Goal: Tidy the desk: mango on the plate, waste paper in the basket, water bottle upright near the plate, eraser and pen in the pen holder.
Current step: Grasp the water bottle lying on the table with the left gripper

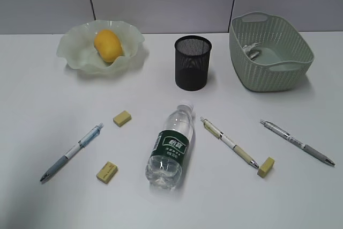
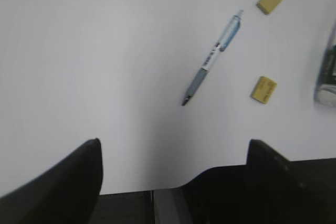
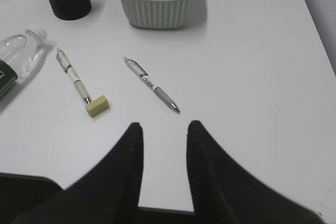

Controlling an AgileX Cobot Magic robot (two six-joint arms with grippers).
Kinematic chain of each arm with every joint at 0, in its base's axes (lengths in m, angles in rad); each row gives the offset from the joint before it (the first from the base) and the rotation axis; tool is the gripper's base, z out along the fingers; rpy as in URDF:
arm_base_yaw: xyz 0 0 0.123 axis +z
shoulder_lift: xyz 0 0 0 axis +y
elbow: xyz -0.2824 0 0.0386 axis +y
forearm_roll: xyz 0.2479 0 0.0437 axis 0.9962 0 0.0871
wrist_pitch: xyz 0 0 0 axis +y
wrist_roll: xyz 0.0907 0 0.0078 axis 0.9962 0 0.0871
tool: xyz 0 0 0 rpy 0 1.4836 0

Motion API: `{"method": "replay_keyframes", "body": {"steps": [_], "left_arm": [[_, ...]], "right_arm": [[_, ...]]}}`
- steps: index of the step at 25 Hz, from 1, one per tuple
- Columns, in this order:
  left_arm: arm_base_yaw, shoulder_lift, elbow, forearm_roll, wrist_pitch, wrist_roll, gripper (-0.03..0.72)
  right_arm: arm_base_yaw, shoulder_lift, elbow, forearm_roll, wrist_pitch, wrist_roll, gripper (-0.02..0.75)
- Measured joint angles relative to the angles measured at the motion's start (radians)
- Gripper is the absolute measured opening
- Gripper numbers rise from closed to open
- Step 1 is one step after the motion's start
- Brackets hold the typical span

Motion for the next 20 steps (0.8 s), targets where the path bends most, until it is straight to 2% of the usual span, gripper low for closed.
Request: {"method": "replay_keyframes", "body": {"steps": [2, 5, 12, 16, 20], "left_arm": [[-0.098, 0.069, -0.041, 0.008, 0.000, -0.068, 0.659], [-0.210, 0.186, -0.104, 0.023, 0.000, -0.136, 0.669], [-0.432, 0.455, -0.295, 0.028, 0.000, -0.199, 0.672], [-0.518, 0.617, -0.416, 0.018, 0.000, -0.201, 0.672], [-0.565, 0.760, -0.521, -0.004, -0.001, -0.202, 0.672]], "right_arm": [[0.000, 0.000, 0.000, 0.000, 0.000, 0.000, 0.243], [0.000, 0.000, 0.000, 0.000, 0.000, 0.001, 0.243], [0.000, 0.000, 0.000, 0.000, 0.000, 0.001, 0.243], [0.000, 0.000, 0.000, 0.000, 0.000, 0.001, 0.243], [0.000, 0.000, 0.000, 0.000, 0.000, 0.001, 0.241]]}}
